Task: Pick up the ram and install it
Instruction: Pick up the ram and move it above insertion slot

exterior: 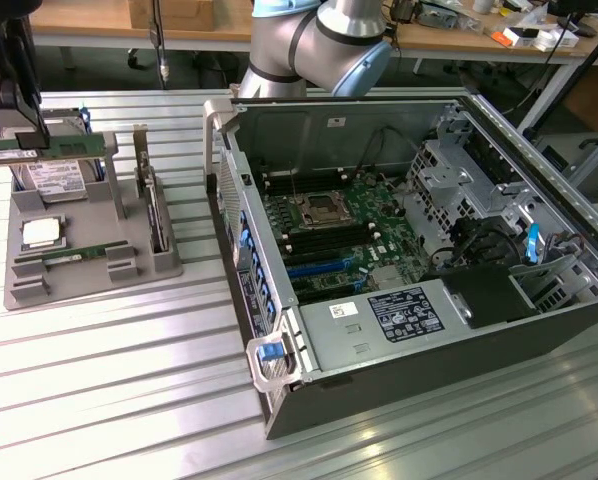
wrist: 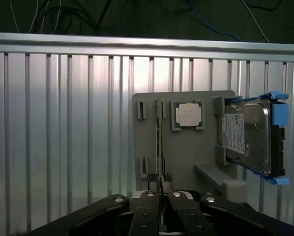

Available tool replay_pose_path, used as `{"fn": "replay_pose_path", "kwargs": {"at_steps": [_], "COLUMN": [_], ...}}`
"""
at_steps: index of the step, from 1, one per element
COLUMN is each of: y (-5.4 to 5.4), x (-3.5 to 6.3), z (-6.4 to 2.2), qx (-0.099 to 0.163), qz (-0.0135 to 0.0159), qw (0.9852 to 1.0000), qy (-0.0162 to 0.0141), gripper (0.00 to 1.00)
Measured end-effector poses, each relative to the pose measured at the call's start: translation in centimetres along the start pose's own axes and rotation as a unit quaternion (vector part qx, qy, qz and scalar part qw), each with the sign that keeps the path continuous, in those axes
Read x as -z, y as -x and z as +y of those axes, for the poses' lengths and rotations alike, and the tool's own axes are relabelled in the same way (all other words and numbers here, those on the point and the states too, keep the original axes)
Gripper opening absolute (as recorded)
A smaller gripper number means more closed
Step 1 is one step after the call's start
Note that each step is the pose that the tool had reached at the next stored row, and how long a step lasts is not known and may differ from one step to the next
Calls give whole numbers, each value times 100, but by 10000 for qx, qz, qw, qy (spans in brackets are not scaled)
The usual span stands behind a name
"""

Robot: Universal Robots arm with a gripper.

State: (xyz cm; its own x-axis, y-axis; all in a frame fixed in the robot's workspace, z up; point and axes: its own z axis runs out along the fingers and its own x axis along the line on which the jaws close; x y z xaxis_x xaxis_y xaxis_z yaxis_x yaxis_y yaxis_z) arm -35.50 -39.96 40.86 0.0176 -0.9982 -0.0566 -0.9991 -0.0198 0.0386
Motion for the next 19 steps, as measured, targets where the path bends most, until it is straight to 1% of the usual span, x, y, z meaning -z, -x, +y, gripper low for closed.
{"fn": "replay_pose_path", "kwargs": {"at_steps": [3,8,10,11,12,14,16,19], "y": [1,2,1,1,0,-1,-2,-3], "x": [30,32,32,33,35,38,40,42], "z": [1,0,-27,-44,-93,-160,-212,-268], "qx": [0,-1,-1,0,-1,0,-1,-1], "qz": [0,0,0,0,0,0,0,0], "qw": [10000,10000,10000,10000,10000,10000,10000,10000], "qy": [0,1,0,0,0,0,0,0], "gripper": [13,13,13,13,13,13,13,13]}}
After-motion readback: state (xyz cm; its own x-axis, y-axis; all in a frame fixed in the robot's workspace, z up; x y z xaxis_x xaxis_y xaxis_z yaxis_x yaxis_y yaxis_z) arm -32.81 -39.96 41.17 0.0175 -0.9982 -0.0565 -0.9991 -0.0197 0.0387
